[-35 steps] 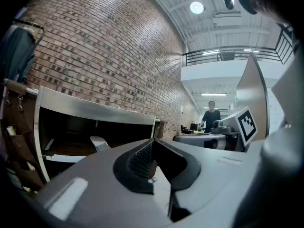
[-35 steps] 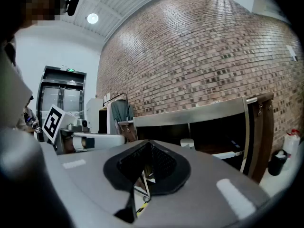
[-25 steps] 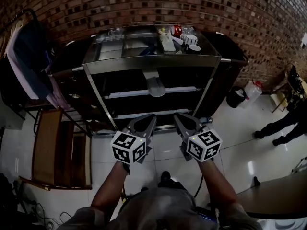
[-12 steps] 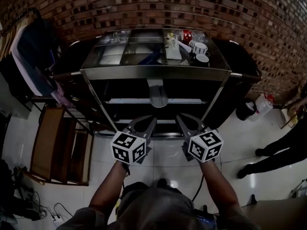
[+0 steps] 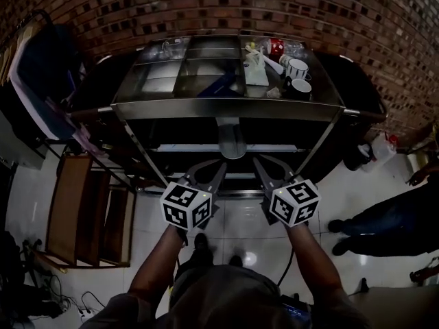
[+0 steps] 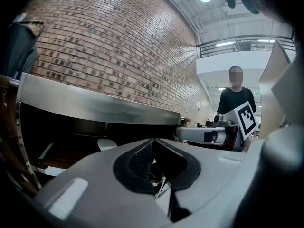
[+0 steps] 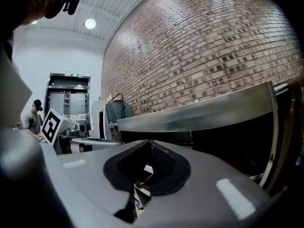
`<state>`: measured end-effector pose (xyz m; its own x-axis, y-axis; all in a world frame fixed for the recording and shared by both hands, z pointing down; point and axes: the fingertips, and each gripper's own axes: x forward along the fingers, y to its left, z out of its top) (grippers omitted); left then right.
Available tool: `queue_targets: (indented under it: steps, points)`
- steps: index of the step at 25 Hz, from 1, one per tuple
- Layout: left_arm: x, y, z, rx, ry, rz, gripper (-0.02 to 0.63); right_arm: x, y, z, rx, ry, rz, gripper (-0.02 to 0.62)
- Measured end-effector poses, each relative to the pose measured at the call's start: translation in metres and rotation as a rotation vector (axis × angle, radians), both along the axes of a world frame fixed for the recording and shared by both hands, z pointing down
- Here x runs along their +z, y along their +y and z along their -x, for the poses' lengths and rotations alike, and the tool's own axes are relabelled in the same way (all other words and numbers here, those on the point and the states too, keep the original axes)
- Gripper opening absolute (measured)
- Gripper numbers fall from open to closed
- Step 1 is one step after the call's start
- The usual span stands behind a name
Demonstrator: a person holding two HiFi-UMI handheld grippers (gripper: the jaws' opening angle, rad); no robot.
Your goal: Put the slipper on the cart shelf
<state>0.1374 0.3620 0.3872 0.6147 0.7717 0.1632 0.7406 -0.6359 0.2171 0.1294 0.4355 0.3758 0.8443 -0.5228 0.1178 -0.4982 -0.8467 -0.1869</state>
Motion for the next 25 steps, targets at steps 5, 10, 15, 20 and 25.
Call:
queue_targets:
  steps: [5, 10, 15, 20, 25]
  points:
    - [0.002, -0.016, -0.04, 0.03, 0.002, 0.004, 0.007, 0.003, -0.014, -0.036, 0.035, -0.009, 0.018, 0.0]
    - [0.008, -0.03, -0.078, 0.07, -0.014, 0.019, 0.007, 0.013, -0.032, -0.069, 0.08, -0.041, 0.036, 0.0]
    - [0.021, -0.037, -0.102, 0.105, -0.035, 0.016, 0.006, 0.025, -0.044, -0.091, 0.114, -0.082, 0.062, 0.0]
    - [0.038, -0.04, -0.117, 0.09, -0.059, 0.0, 0.006, 0.043, -0.048, -0.105, 0.104, -0.12, 0.096, 0.0]
    - [0.051, -0.037, -0.124, 0.06, -0.075, -0.009, 0.006, 0.068, -0.04, -0.125, 0.092, -0.163, 0.11, 0.0]
